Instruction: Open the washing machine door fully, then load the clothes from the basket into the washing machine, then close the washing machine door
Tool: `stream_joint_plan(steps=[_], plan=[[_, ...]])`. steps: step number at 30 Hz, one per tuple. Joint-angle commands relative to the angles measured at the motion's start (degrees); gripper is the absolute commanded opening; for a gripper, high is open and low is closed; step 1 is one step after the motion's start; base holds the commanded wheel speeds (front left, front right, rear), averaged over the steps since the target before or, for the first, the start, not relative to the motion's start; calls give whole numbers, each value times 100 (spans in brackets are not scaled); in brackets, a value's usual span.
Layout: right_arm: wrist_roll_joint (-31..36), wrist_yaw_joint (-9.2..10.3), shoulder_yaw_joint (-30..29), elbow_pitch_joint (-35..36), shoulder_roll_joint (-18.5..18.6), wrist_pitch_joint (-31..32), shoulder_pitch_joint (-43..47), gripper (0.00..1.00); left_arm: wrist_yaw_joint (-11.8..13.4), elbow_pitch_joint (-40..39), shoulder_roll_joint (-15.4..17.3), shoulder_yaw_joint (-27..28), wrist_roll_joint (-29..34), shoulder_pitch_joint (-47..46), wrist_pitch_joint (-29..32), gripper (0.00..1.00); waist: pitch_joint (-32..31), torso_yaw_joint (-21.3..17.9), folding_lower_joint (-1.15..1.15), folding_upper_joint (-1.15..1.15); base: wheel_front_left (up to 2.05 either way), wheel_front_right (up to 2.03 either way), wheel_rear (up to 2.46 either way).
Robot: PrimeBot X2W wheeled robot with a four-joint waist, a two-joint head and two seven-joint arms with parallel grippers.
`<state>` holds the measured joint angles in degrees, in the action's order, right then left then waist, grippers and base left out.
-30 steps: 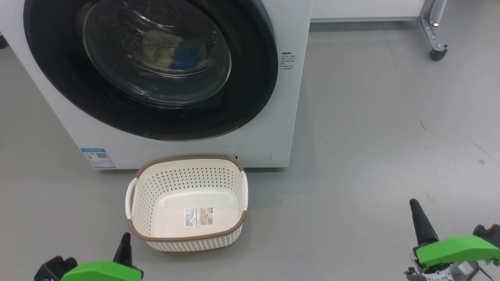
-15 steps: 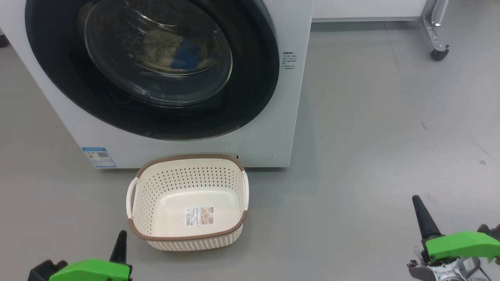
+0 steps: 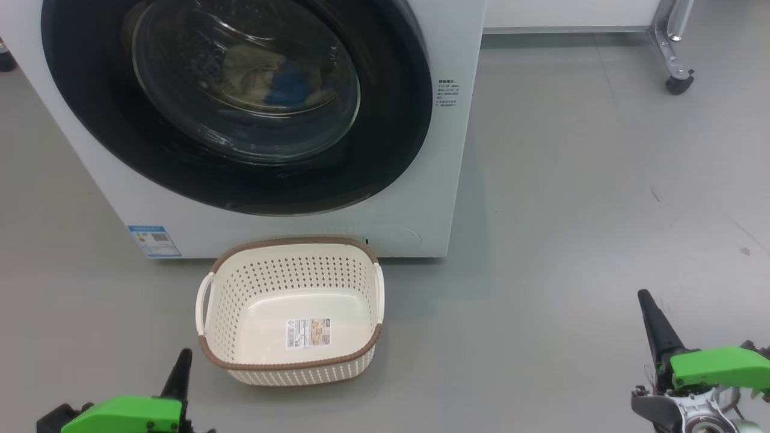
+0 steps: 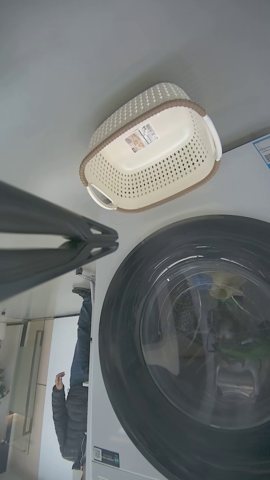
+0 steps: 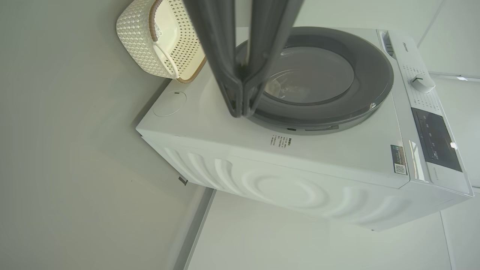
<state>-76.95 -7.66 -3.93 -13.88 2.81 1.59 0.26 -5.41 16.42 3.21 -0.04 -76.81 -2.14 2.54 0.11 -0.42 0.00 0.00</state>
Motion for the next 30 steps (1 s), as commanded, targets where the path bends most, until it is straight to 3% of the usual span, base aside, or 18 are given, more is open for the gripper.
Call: stream_joint_plan(steps=[1,24,30], plan=[[-183,13,47,150,135,54,-340,0,-41,-215,37,224,-151,-303,36,0,0,2,0,0,0,0,0],[-1681,17,-68,-3,145,336,-627,0,-208,-236,-30,657,-1534,-406,396,0,7,42,0,0,0,0,0],[-1669,17,-82,-4,136,347,-628,0,-208,-236,-30,658,-1534,-406,396,0,7,42,0,0,0,0,0]])
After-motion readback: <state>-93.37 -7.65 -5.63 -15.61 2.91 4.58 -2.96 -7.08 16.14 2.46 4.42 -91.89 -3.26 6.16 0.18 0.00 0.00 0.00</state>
